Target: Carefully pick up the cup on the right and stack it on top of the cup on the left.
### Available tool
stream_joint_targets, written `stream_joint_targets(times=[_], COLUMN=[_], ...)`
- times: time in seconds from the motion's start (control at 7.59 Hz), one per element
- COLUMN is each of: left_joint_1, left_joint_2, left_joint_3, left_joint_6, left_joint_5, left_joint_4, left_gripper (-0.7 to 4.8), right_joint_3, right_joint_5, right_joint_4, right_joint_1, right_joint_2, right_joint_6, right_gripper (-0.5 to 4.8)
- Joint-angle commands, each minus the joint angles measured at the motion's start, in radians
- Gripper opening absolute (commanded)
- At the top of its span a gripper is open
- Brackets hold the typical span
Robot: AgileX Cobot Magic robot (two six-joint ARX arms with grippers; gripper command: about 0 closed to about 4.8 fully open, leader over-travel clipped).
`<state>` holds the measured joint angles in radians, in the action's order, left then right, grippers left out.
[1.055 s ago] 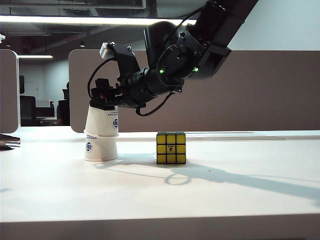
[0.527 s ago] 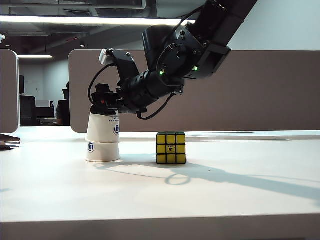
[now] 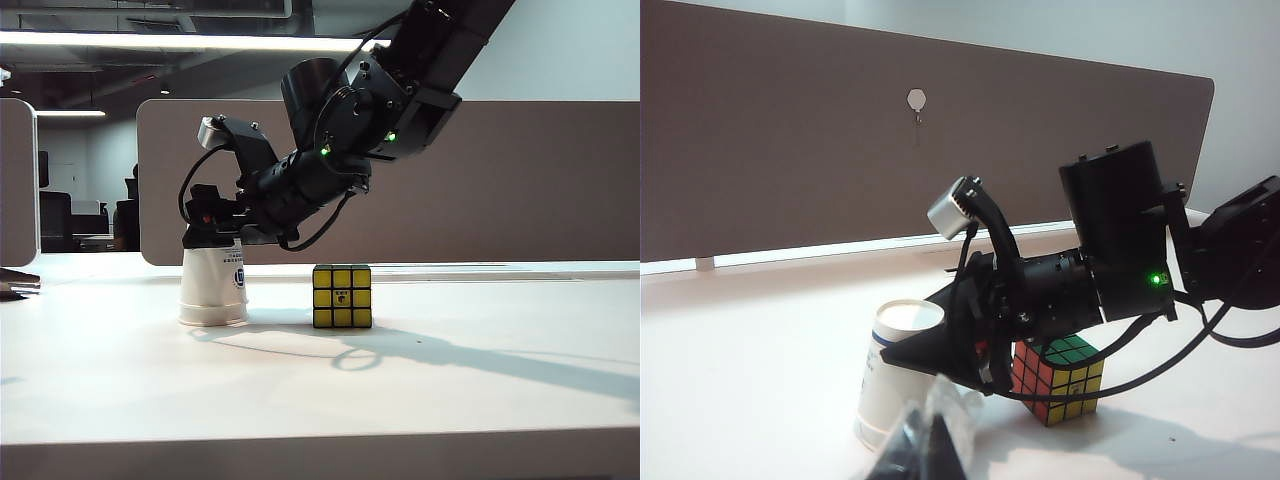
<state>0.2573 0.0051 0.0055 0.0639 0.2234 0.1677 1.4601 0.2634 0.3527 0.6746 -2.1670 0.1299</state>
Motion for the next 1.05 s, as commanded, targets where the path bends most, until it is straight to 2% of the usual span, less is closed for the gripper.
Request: stream_joint_targets(times=[0.13,0.4,0.53,0.66,0.92,1.05], left_joint_1=[0.000,0.000,0.000,0.000,0.000,0.000], left_joint_2=[0.000,0.000,0.000,0.000,0.000,0.000], left_joint_3=[0.002,0.002,0.002,0.002,0.002,0.002], left_joint_6=[0.001,0.000,0.000,-0.001,-0.004,-0.004], left_joint_5=[0.001,0.001,0.000,0.000,-0.003,-0.021], left_joint_4=[0.013,0.013,-0.002,-0.002,-0.002,-0.002], left_gripper=[-0.06,-0.06,-0.06,-0.06,-0.06,-0.06], right_joint_3=[0.001,0.003,0.005,0.005,0.004,0.004], right_joint_5=[-0.016,-0.026,-0.090,-0.092,-0.164,-0.223], right_joint_4=[0.027,0.121,0.269,0.271,0.025,0.017], right_joint_1=[0.005,0.004,-0.041,-0.053,-0.234,-0.276], right_joint_2=[0.003,0.004,0.052,0.058,0.126,0.148], right_joint_6=[0.002,0.001,-0.054,-0.058,-0.077,-0.077], right_gripper=[4.60,4.60,4.59,4.60,4.58,4.49])
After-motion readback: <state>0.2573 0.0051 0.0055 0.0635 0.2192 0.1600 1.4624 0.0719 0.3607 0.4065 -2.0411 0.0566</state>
